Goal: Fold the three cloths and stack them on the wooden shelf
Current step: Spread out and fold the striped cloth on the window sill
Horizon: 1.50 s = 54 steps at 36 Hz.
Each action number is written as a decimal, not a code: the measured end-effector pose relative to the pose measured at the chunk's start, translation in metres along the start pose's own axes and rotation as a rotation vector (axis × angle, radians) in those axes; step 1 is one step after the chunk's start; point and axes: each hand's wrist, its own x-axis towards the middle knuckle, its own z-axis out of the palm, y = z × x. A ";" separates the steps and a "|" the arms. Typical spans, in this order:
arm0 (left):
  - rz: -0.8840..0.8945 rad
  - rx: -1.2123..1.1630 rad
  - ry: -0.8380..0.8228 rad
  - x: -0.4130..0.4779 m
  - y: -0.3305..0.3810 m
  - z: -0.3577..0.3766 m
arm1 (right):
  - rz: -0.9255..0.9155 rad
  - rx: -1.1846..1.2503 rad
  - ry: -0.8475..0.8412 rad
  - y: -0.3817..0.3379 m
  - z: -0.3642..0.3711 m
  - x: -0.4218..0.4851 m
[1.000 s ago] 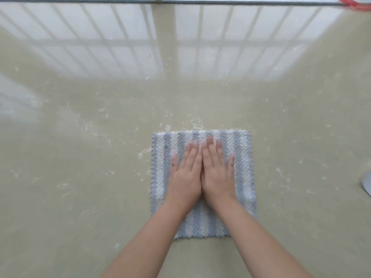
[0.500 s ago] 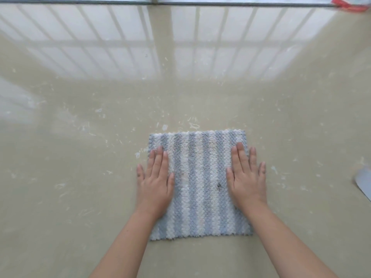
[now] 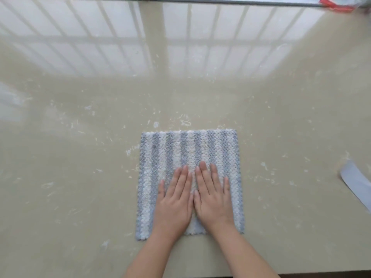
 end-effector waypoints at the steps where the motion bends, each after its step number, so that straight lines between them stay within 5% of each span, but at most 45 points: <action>1: -0.013 0.006 0.000 -0.003 -0.004 -0.001 | -0.007 0.006 -0.005 0.004 -0.002 -0.001; 12: -0.191 0.095 0.022 -0.031 -0.051 -0.015 | 0.250 -0.020 -0.003 0.051 -0.010 -0.012; 23: 0.072 -0.007 0.094 -0.043 0.013 0.012 | 0.010 -0.037 0.028 -0.016 0.004 -0.048; 30: 0.032 0.063 0.020 -0.046 0.000 0.004 | -0.024 -0.016 -0.036 0.003 0.000 -0.046; 38: -0.116 0.095 -0.045 -0.059 -0.038 -0.014 | 0.161 -0.025 -0.053 0.047 -0.013 -0.061; 44: -0.160 0.057 0.172 -0.065 -0.035 -0.025 | 0.197 0.018 -0.061 0.050 -0.028 -0.054; 49: -0.018 -0.132 0.272 -0.053 -0.008 -0.041 | 0.044 0.129 0.054 0.024 -0.052 -0.002; 54: -0.134 -0.169 0.097 -0.030 0.009 -0.049 | -0.132 0.081 0.026 0.001 -0.066 0.057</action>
